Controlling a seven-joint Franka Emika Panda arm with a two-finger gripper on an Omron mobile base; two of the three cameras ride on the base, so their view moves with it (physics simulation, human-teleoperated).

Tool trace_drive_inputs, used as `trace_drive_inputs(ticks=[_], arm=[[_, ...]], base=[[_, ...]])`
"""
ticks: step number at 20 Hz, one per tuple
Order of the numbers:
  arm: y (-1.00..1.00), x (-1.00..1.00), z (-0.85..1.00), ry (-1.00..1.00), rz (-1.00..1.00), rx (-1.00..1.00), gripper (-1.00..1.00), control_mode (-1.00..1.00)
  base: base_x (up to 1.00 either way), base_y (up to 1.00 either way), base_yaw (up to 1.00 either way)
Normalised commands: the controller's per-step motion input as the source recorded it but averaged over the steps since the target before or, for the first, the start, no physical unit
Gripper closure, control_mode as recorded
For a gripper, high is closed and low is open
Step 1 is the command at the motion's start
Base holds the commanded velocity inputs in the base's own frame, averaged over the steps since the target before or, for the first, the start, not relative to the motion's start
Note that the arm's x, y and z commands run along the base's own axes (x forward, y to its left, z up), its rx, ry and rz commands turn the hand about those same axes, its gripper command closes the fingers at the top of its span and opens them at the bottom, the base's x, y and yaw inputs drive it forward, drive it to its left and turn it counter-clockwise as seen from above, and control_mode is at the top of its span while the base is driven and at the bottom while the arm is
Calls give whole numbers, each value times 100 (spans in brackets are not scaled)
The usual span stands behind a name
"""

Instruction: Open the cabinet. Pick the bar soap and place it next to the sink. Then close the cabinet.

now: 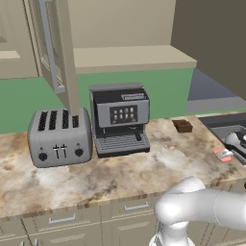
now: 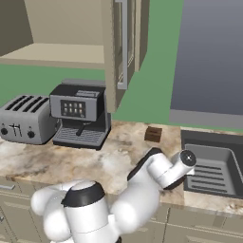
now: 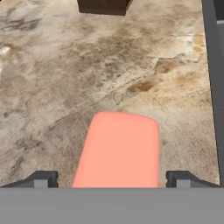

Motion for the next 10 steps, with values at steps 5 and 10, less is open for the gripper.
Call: trace_drive_inputs(ticks=[5,10], arm=[[0,-63,30,0,0,0,-100,-100],[2,-66,33,-3,0,0,-100,-100]], base=[[0,0,0],[0,0,0]])
